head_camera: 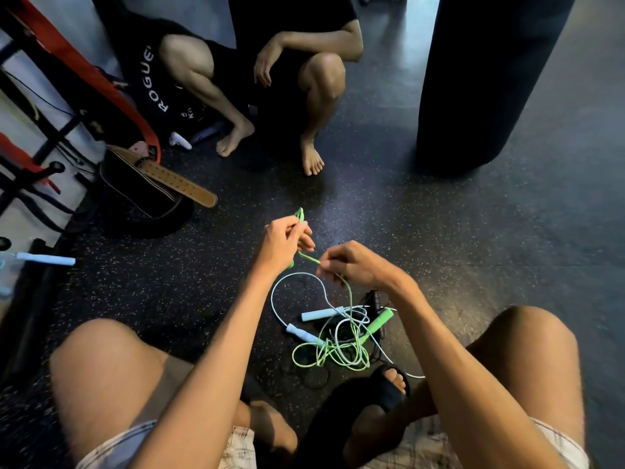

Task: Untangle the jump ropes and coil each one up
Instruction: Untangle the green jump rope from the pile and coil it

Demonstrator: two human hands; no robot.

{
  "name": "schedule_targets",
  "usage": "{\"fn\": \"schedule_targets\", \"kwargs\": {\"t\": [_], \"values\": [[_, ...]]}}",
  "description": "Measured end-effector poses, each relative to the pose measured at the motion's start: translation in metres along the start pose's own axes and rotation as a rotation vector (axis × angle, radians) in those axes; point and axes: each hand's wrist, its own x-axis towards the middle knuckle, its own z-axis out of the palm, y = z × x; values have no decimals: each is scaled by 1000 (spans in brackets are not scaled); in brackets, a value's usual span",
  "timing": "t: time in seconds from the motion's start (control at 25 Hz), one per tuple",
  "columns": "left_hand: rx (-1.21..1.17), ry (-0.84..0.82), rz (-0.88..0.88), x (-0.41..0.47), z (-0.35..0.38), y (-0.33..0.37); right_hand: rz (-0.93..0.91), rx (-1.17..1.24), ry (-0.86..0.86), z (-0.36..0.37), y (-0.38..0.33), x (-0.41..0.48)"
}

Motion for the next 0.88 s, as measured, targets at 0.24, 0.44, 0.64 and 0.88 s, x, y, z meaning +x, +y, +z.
{"fn": "schedule_targets", "kwargs": {"t": [0.24,0.44,0.64,0.88], "values": [[-55,-121,58,0,-1,31,-118,23,138,-37,-53,-4],[-512,-281,-100,-11,2,56,-203,122,403,-52,-61,1],[-719,-405,-157,-18,4,61,-134,334,624,-36,-28,15],[-919,-254,-135,-6,-4,59,108,282,437,10,42,13]]}}
